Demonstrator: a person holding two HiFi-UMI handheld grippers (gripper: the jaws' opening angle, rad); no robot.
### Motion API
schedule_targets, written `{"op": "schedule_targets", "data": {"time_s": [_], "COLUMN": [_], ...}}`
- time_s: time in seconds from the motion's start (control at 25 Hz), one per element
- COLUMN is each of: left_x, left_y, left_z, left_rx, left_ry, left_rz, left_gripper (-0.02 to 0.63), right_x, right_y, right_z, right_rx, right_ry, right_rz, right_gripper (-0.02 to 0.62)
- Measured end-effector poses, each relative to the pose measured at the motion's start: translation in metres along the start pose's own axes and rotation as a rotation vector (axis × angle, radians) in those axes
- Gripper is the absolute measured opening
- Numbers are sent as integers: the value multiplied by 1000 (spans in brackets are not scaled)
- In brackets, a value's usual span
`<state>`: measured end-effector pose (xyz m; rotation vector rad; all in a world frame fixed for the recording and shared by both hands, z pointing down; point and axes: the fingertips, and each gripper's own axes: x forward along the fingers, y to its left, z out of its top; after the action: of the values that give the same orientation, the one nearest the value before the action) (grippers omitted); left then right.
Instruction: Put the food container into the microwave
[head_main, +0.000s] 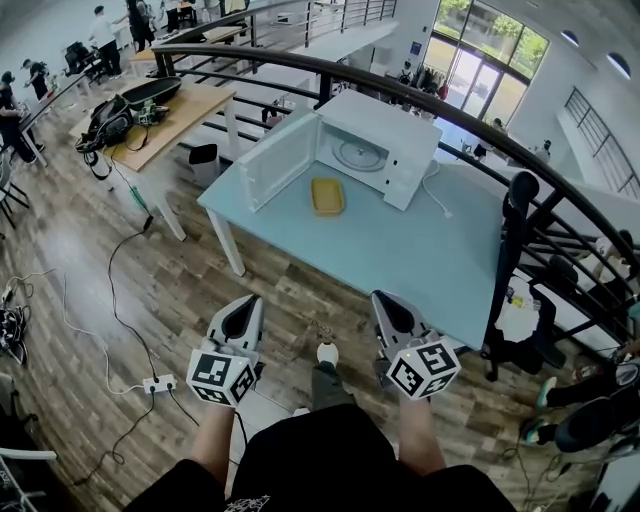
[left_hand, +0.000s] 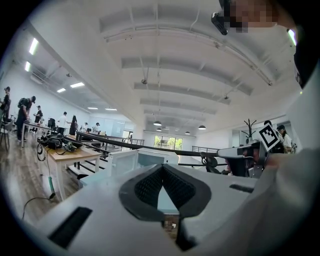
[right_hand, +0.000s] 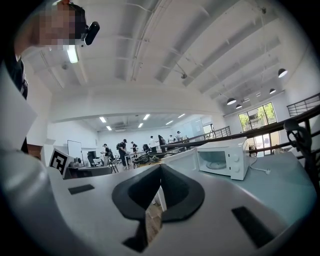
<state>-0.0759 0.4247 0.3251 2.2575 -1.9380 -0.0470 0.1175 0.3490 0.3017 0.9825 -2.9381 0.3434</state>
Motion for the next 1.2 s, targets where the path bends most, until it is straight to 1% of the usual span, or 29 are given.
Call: {"op": "schedule_targets", "data": {"time_s": [0.2, 0.36, 0.56, 0.8, 1.0, 1.2], "left_x": [30, 61, 103, 156, 211, 265], "left_y": [8, 15, 33, 49, 68, 79], "left_z": [3, 12, 13, 13, 15, 23], "left_rx": [-3, 14, 18, -5, -20, 0], "left_ry": [2, 1, 13, 36, 45, 45], "left_rz": [-3, -10, 3, 30, 51, 59], "left_gripper": [8, 8, 8, 8, 8, 8], "right_x": [28, 56, 95, 142, 187, 228], "right_y": [-21, -38, -67, -106, -145, -179], "right_z": [0, 7, 15, 21, 19, 19], "right_rx": [17, 19, 21, 33, 33, 42], "right_ry": [3, 6, 13, 51, 108, 126], "right_rz": [13, 28, 45, 84, 118, 160], "right_gripper": [6, 6, 6, 6, 6, 6]}}
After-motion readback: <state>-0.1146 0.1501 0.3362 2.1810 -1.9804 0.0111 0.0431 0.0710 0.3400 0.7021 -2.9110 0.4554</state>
